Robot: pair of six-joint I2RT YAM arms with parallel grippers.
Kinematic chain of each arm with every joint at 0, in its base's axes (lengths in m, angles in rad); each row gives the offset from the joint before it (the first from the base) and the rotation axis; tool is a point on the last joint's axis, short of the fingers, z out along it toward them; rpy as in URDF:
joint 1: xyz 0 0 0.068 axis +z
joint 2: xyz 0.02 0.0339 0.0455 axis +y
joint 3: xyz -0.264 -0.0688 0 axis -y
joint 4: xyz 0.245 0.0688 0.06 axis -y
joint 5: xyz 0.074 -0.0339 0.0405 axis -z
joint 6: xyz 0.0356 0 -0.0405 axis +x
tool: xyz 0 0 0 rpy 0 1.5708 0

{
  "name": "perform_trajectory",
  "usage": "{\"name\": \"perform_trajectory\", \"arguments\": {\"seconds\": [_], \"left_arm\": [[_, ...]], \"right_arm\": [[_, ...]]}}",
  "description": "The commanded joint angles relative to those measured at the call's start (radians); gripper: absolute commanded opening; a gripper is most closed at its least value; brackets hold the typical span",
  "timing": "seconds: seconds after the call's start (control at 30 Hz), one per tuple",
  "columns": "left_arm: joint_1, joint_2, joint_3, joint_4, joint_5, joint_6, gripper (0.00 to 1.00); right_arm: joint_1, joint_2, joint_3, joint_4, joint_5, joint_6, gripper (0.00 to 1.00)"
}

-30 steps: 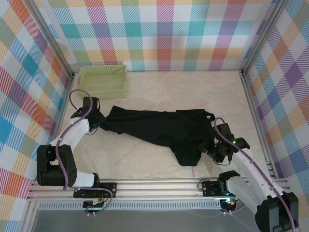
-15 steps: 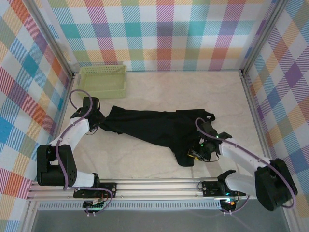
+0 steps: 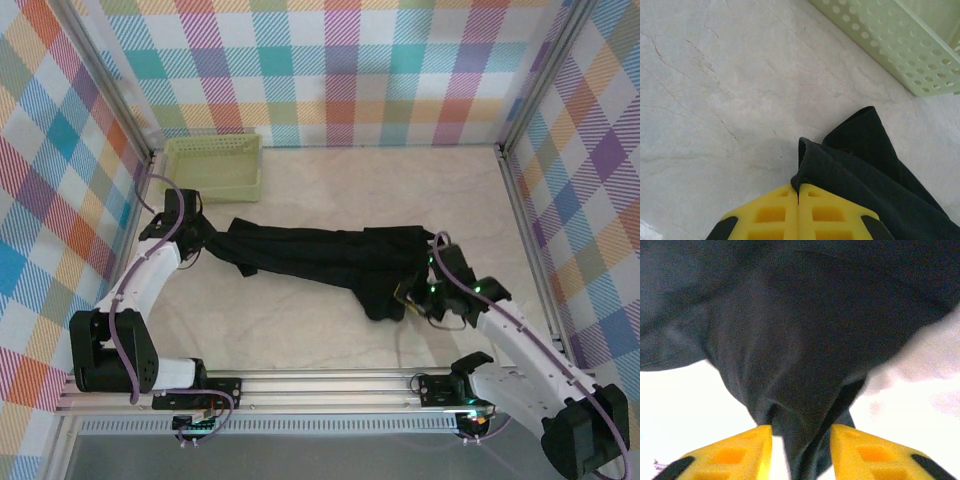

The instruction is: Fold the inside-out t-shirt

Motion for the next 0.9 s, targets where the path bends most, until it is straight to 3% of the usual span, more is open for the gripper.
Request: {"name": "perform_trajectory", "arguments": {"seconds": [0.0, 0.13, 0.5, 0.63, 0.7, 0.87], "left_arm": [[0.003, 0.015, -0.012, -0.025, -0.034, -0.004, 0.00], [0.002, 0.031, 0.005, -0.032, -0.062, 0.012, 0.00], [0.003, 0.074, 0.036, -0.035, -0.037, 0.013, 0.00], [0.003, 0.077, 0.040, -0.043, -0.039, 0.018, 0.00], [0.003, 0.076, 0.040, -0.039, -0.038, 0.017, 0.00], [0.002, 0.069, 0.051, -0.032, -0.033, 0.007, 0.00]], "right_arm": [[0.010, -0.079, -0.051, -0.085, 0.006, 0.073, 0.46], [0.023, -0.095, -0.061, -0.115, 0.025, 0.024, 0.50], [0.139, 0.131, -0.142, 0.220, -0.018, 0.048, 0.56], [0.141, 0.161, -0.120, 0.218, 0.036, 0.048, 0.52], [0.107, 0.181, -0.090, 0.217, 0.078, 0.003, 0.53], [-0.099, 0.399, 0.061, 0.270, 0.008, -0.158, 0.54]]}}
